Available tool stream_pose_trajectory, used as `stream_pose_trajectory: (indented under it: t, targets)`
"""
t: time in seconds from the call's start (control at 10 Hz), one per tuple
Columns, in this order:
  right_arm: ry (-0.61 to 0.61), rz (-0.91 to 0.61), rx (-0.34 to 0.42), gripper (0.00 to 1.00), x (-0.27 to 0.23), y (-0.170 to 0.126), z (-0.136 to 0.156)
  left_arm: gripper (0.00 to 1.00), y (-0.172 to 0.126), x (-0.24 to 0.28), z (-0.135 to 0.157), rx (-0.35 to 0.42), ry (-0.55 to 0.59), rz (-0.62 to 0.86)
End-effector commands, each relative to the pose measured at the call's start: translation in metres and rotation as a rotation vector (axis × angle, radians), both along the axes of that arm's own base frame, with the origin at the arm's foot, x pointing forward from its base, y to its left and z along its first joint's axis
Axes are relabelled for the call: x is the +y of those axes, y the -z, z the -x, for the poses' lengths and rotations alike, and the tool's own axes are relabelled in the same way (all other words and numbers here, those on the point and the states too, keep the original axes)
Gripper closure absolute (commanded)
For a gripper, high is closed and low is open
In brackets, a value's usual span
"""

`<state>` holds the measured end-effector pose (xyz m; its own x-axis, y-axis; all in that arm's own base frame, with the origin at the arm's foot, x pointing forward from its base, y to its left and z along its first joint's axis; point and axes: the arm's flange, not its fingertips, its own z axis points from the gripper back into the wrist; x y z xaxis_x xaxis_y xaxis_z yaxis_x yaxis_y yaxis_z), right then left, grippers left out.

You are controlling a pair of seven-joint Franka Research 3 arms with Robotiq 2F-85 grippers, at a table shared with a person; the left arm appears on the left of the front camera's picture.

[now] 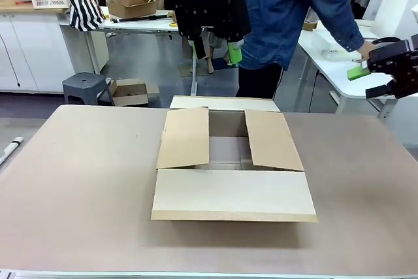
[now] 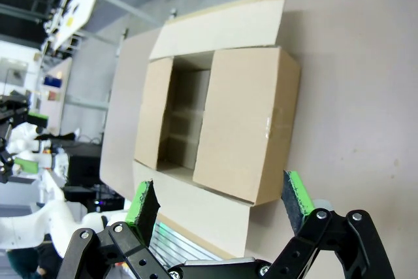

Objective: Pack the gift set into the box.
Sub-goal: Place both hands on the side flaps of the Package Box and spread them outward.

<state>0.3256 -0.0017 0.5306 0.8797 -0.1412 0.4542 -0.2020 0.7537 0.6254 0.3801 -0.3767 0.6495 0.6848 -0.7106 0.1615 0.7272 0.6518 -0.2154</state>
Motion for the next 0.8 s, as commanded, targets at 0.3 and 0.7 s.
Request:
stream_pose_trajectory:
  t: [0.3, 0.7]
  targets:
    - [-0.022, -0.014, -0.021, 0.00, -0.001, -0.001, -0.003, 0.00, 0.000, 0.000, 0.000, 0.000, 0.000, 0.000]
    - [-0.022, -0.014, -0.021, 0.00, -0.001, -0.001, -0.003, 0.00, 0.165, -0.036, -0.003, -0.027, -0.300, -0.113]
